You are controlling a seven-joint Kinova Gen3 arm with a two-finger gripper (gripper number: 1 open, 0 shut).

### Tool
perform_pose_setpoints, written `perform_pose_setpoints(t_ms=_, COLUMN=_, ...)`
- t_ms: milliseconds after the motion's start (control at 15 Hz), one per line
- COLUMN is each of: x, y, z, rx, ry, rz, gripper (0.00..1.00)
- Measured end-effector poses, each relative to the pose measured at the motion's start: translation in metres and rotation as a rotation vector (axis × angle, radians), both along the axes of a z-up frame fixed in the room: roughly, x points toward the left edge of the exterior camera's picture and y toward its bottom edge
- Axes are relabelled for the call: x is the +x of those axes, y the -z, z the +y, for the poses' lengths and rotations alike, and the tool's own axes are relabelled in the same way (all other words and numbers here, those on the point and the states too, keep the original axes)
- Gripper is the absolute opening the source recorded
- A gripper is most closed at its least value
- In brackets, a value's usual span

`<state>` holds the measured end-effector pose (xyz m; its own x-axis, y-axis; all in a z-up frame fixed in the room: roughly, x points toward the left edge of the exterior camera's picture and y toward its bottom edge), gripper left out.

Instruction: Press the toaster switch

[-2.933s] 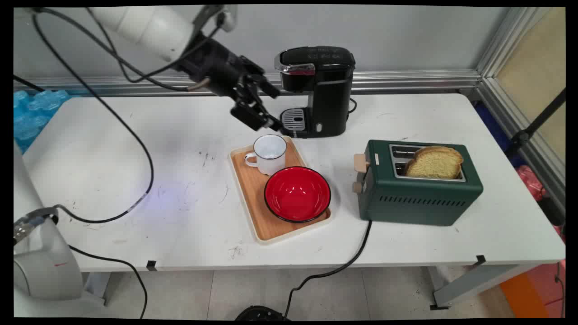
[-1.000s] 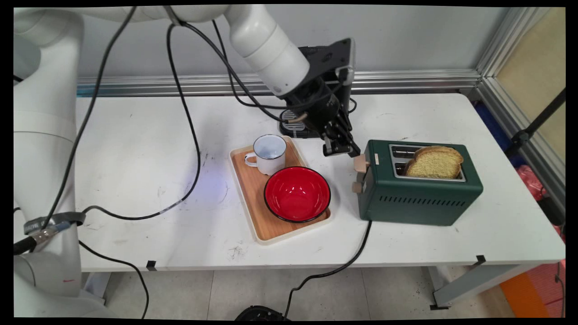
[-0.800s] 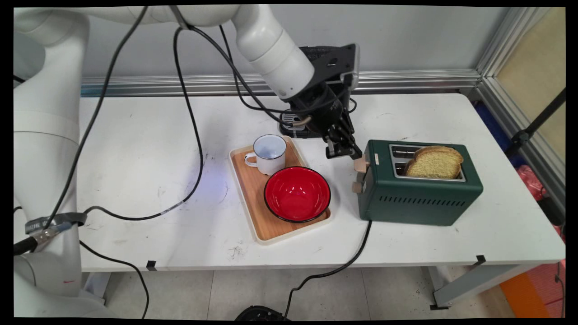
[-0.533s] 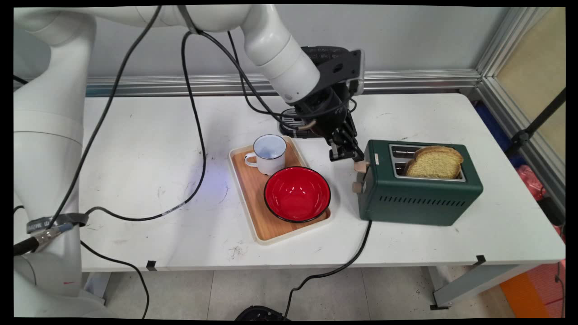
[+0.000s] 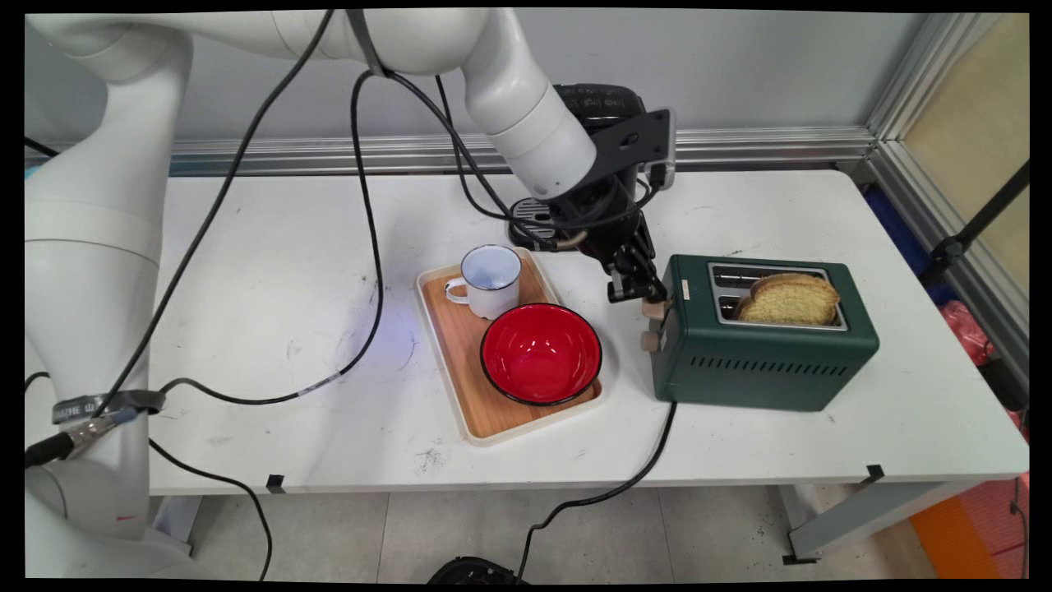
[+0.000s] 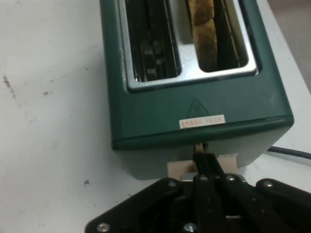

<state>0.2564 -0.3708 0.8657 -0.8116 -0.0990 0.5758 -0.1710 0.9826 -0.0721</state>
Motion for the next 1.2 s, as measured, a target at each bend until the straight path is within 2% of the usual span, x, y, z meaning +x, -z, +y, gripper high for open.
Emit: perform_pose_setpoints(t_ms=1200, x=-0.015, y=0.034, z=-0.008, rx=0.054, ry=-0.018, rz=-0.051, gripper=0.00)
